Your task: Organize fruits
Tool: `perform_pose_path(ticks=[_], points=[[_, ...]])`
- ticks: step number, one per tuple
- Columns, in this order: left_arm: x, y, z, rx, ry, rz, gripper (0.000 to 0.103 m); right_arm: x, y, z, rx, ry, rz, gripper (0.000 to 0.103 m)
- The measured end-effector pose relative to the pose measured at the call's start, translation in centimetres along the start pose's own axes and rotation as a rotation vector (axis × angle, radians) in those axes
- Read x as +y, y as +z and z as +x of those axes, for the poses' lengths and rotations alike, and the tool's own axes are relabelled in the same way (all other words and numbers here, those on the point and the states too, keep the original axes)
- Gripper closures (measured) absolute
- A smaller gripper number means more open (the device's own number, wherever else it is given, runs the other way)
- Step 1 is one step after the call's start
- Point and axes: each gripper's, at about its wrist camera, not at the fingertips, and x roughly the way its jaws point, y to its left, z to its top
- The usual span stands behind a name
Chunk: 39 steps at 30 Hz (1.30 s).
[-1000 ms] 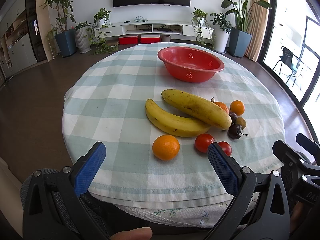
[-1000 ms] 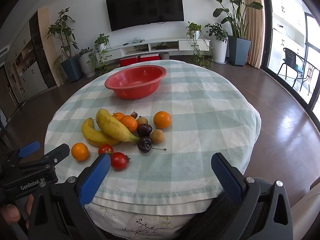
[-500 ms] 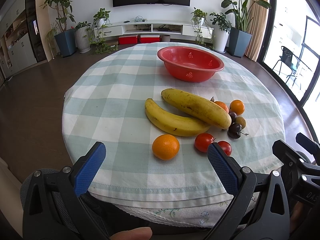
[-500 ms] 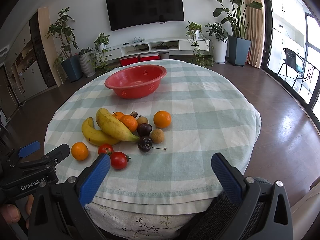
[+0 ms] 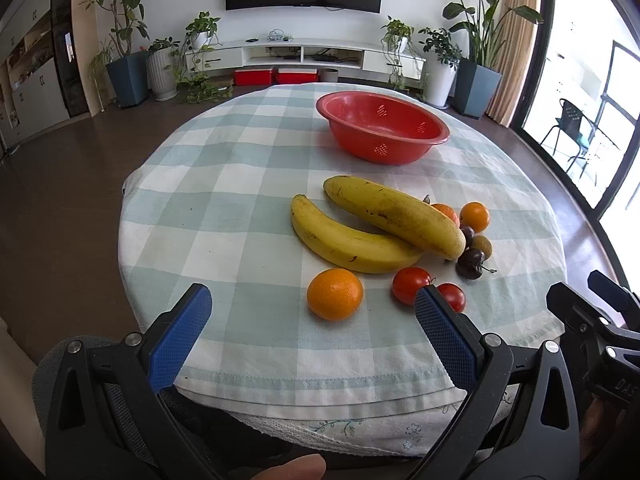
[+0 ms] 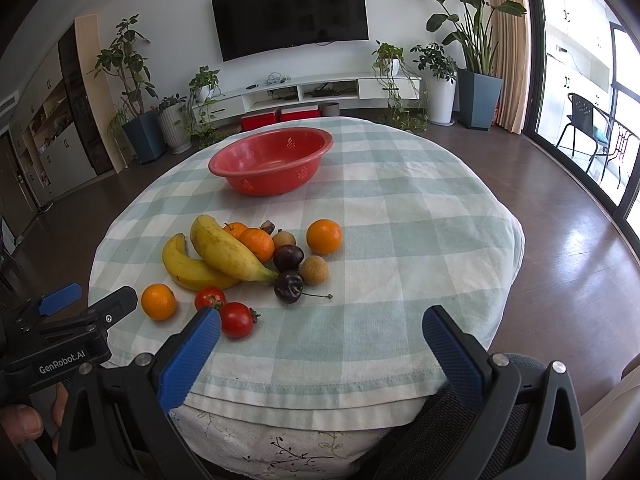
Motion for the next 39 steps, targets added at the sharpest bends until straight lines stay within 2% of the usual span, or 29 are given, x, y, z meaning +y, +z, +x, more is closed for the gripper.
perform_pose_path(ticks=[1,3,5,7,9,11,13,16,17,21,26,27,31,34,35,36,39], points=[[0.4,0.0,-0.1,-0.011,-0.047,-0.016,0.0,0.0,0.0,0.0,-0.003,0.004,0.002,0.0],[1.2,0.0,-0.3,-0.048,-0.249,-0.043,0.0,-0.1,0.0,-0.1,-0.017,0.02,0.005,0.0],[1.8,-0.2,-0.6,-0.07,-0.317,-0.019,0.0,-0.1,-0.1,-0.2,-0.033,0.055,0.008,0.0],[2.1,-0.6,-0.9,-0.044,-0.295,0.063,0.0,-0.2,-0.3,-0.2,-0.039,0.09,0.009,0.0],[2.4,-1.2,0.1,0.107,-0.2,0.122,0.0,-0.1,-0.4,0.3,-0.03,0.11,0.009,0.0],[3.6,-1.6,1.2,0.207,-0.13,0.08,0.0,-0.8,-0.3,1.0,-0.006,0.129,0.015,0.0],[4.6,-1.7,1.7,0.252,-0.149,0.052,0.0,-0.8,-0.4,1.5,0.018,0.152,0.022,0.0],[3.8,-1.0,2.2,0.234,-0.161,0.133,0.0,-0.9,-0.6,1.8,0.018,0.145,0.023,0.002],[3.0,-0.7,2.4,0.206,-0.159,0.174,0.0,-0.9,-0.6,1.9,0.026,0.146,0.023,0.003],[0.6,0.6,3.1,0.182,-0.183,0.3,0.001,-1.0,-0.8,2.5,0.068,0.162,0.024,0.005],[-0.4,1.3,5.0,0.233,-0.21,0.393,0.025,-0.5,-0.9,2.8,0.086,0.198,-0.006,0.009],[-0.3,1.3,5.3,0.242,-0.22,0.398,0.027,-0.3,-0.9,2.9,0.09,0.204,-0.014,0.009],[0.0,1.3,6.3,0.282,-0.296,0.394,0.046,0.9,-0.8,3.3,0.107,0.23,-0.055,0.011],[-0.1,1.3,6.7,0.295,-0.309,0.414,0.053,2.0,-0.8,3.5,0.119,0.243,-0.09,0.015],[-0.1,1.2,6.7,0.298,-0.316,0.418,0.056,2.3,-0.8,3.7,0.131,0.252,-0.098,0.019],[-0.1,1.3,6.7,0.3,-0.319,0.421,0.057,2.6,-0.8,3.9,0.144,0.26,-0.105,0.024],[-0.1,1.6,6.7,0.293,-0.325,0.429,0.057,3.1,-1.0,4.4,0.168,0.259,-0.126,0.029]])
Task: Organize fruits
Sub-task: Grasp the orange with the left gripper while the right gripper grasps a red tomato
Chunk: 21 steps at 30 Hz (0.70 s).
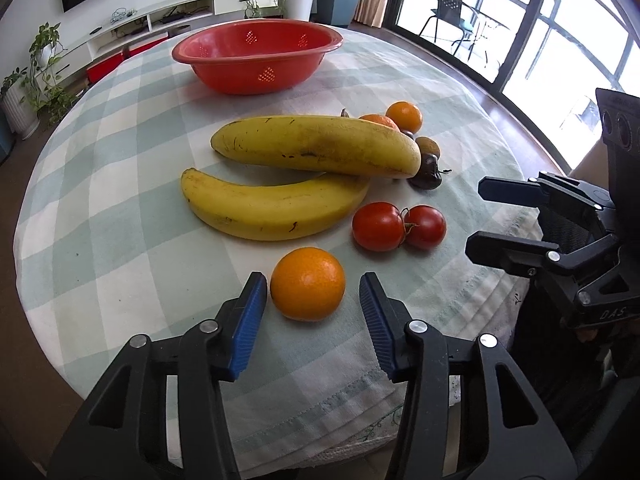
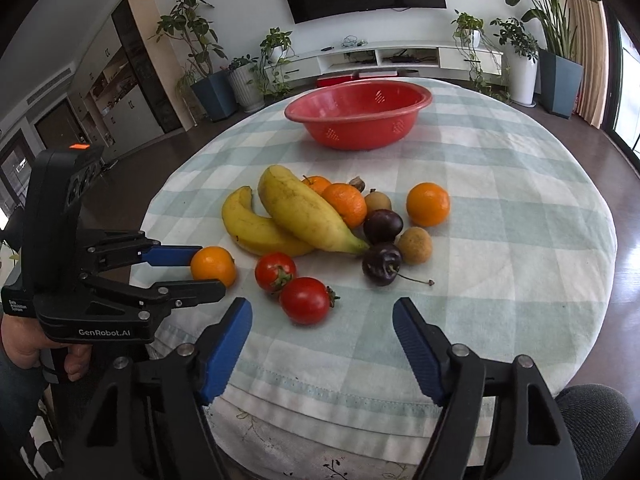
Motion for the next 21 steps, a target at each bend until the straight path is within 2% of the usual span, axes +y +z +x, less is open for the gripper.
perform_pose_path(ticks=[4,8,12,16,21], points=[[-0.1,0.4,0.1,0.001,0.004,0.026,0.057,0.4,0.0,0.7,0.03,-0.001,-0.02,0.04],[-0.3,0.2,0.3,0.009,-0.005,0.041,0.066,0.5,0.2,1.1,0.05,-0.004,-0.04,0.049],[0.0,-0.1,0.2,0.003,-0.022,0.034,0.066,0.4,0.6,1.7,0.072,0.007,-0.045,0.057],[0.0,-0.3,0.2,0.01,-0.021,0.041,0.066,0.6,0.9,2.4,0.094,0.014,-0.06,0.058],[0.0,-0.5,0.6,0.022,0.02,0.048,0.066,0.9,0.9,3.5,0.122,0.011,-0.07,0.058]])
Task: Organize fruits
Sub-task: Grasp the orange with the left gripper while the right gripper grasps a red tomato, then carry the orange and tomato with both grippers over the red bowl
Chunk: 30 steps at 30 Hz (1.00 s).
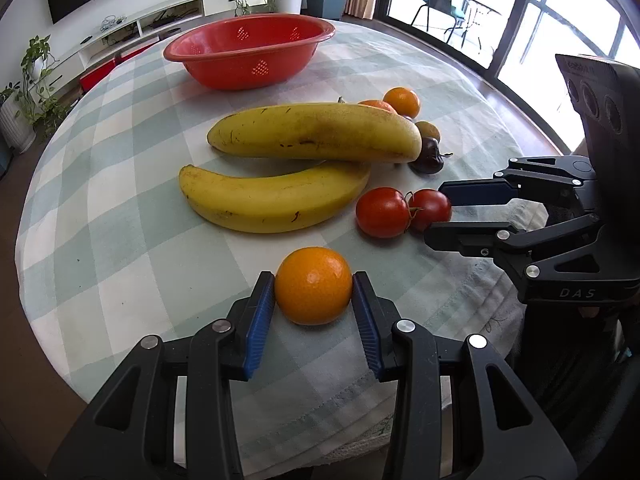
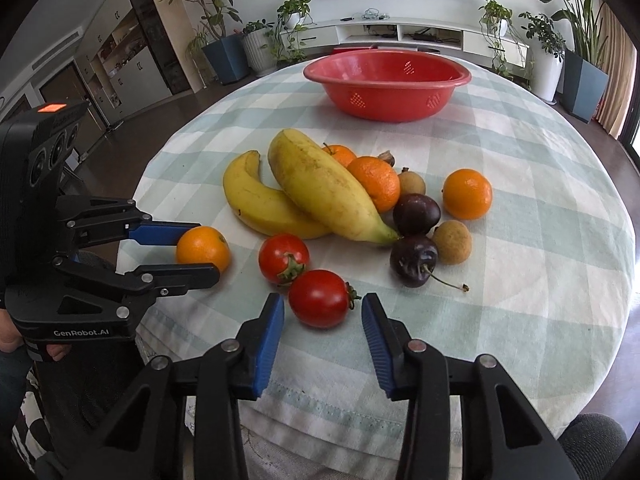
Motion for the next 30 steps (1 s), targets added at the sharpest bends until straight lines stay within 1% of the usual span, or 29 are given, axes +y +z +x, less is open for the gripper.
perform_pose_path(ticks=[7,11,18,24,27,30], points=[[0.3,-0.1,0.0,-0.008,-0.012,-0.006,0.067,0.1,0.3,0.8,0.006,-0.015,-0.019,0.059],[0.2,-0.2,0.0,-0.011,-0.017,0.001,0.067,0.3,0.4,1.0,0.004,-0.025,-0.042,0.066],[0.5,-0.3,-0.5,-0.031,-0.027,-0.029,0.067,0.2,0.0,0.5,-0.006,-0.006,-0.03,0.067],[0.8,-0.8,-2.1,-0.064,-0.046,-0.067,0.067,-0.1,-0.3,-1.3,-0.035,0.026,-0.004,0.067],[1.5,-0.7,-3.4,-0.092,-0.059,-0.097,0.067,-0.6,-0.1,-3.0,-0.073,0.059,0.014,0.067],[2.5,-0.1,-5.1,-0.136,-0.072,-0.12,0.067,-1.5,0.7,-4.7,-0.124,0.073,0.033,0.067]])
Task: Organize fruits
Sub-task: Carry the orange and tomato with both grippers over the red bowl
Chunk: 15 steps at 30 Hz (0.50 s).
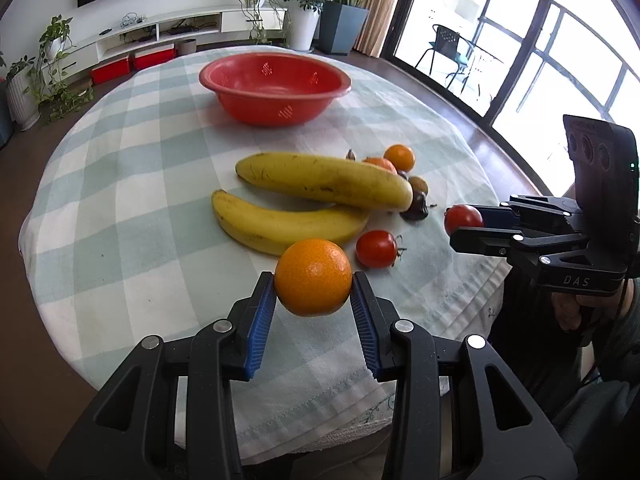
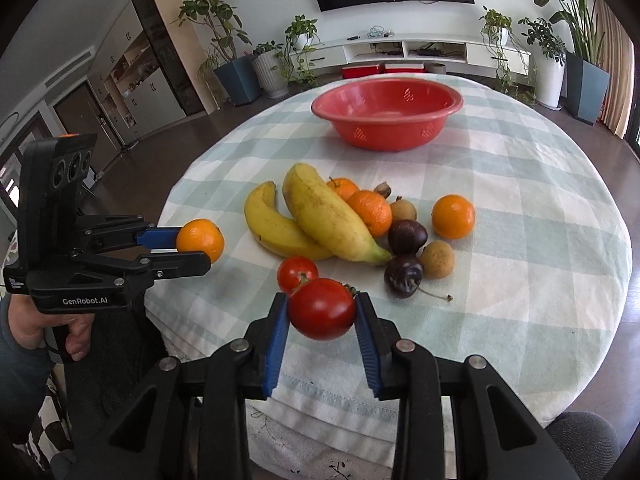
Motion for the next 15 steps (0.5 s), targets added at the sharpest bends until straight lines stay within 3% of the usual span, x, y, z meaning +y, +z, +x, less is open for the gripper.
perform_pose_path(ticks=[7,15], points=[[1.7,5.4,-2.2,-0.072,0.026,0.015,0.067,-4.5,4.0,-2.6,-0.094,-0.057,0.051,0.067],[3.7,15.3,0.3,-0.089,0.042,0.037,0.067,-7.5,10.6,-2.2,-0.139,-0.077,0.021,0.067]])
